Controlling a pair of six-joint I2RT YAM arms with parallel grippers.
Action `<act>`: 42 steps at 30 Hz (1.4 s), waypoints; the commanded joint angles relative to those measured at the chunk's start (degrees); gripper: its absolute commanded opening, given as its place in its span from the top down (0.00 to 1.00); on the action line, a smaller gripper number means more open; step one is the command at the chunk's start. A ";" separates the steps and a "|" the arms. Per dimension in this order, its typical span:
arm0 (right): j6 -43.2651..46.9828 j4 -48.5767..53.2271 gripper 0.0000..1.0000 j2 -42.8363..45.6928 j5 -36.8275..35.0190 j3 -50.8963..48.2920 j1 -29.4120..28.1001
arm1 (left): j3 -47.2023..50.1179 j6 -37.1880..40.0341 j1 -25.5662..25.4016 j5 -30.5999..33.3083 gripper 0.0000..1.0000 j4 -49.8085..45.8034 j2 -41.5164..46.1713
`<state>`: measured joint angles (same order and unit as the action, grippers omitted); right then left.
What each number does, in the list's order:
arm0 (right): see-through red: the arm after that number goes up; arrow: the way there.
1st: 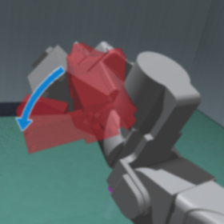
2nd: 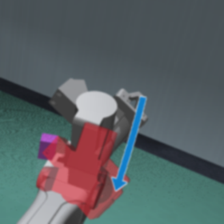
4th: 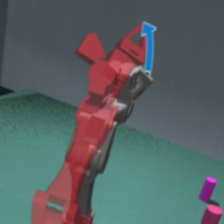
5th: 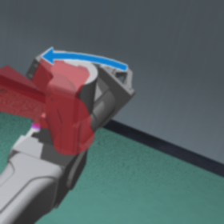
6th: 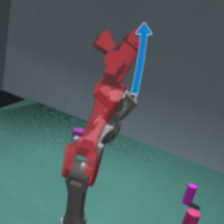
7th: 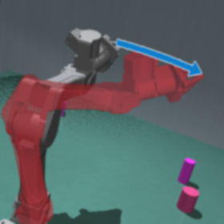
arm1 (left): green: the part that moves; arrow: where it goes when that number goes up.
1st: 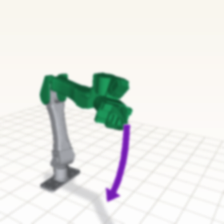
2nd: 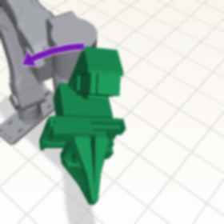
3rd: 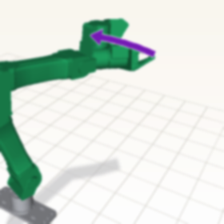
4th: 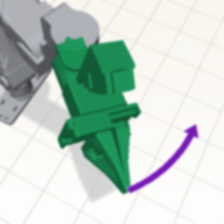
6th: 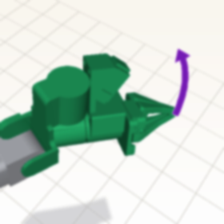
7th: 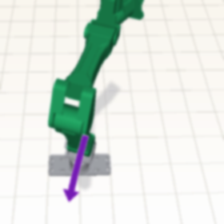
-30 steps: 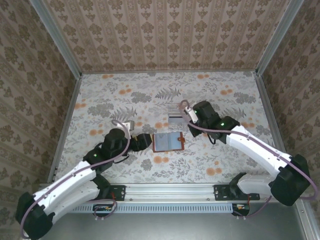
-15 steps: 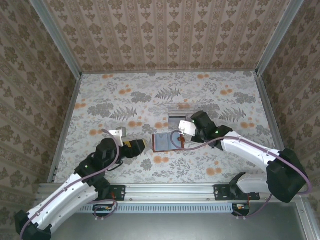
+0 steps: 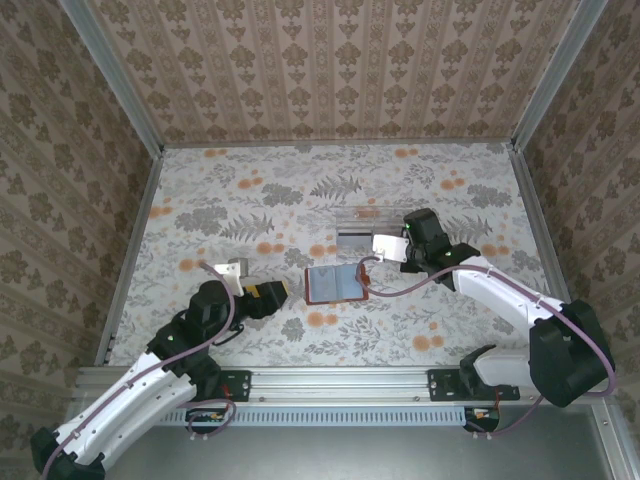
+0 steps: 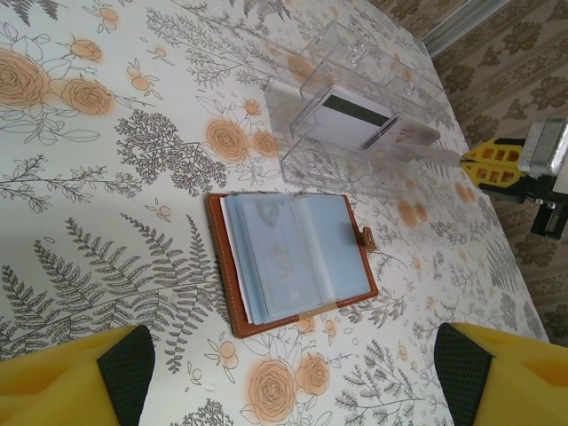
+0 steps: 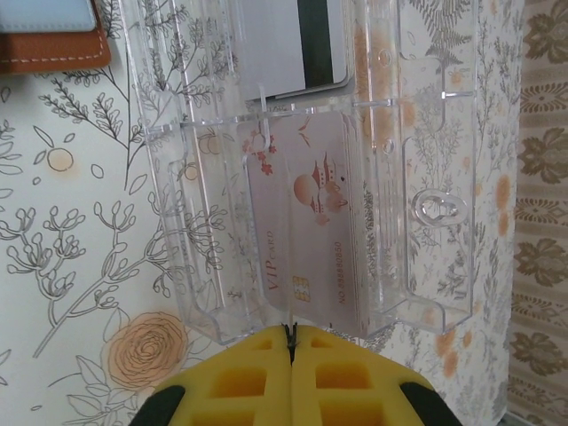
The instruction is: Take the credit cards out of the card holder
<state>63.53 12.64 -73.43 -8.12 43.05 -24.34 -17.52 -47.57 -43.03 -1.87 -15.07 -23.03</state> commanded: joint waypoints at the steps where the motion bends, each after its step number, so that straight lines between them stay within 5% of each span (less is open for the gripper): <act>1: 3.50 -0.99 1.00 -1.55 1.40 1.56 0.34 | 0.38 -0.33 0.48 0.75 0.14 -1.30 0.43; 27: 3.19 -0.25 1.00 -9.72 1.93 5.69 0.94 | 0.38 0.03 2.43 -1.24 0.14 -1.54 -0.32; 31: 3.12 -0.59 0.94 -10.21 1.51 5.54 1.11 | 0.49 0.02 2.85 -1.69 0.14 -1.11 -0.71; 34: 2.96 -1.91 0.75 -10.45 0.67 5.56 1.11 | 0.38 0.03 3.04 -2.10 0.14 -0.75 -0.93; 42: 0.86 -4.98 0.69 -11.34 -1.85 6.82 1.12 | 0.82 -0.01 3.41 -2.54 0.14 -0.39 -0.93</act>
<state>66.00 9.56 -83.77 -8.56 48.07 -23.51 -17.34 -47.59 -40.03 -3.44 -16.32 -23.94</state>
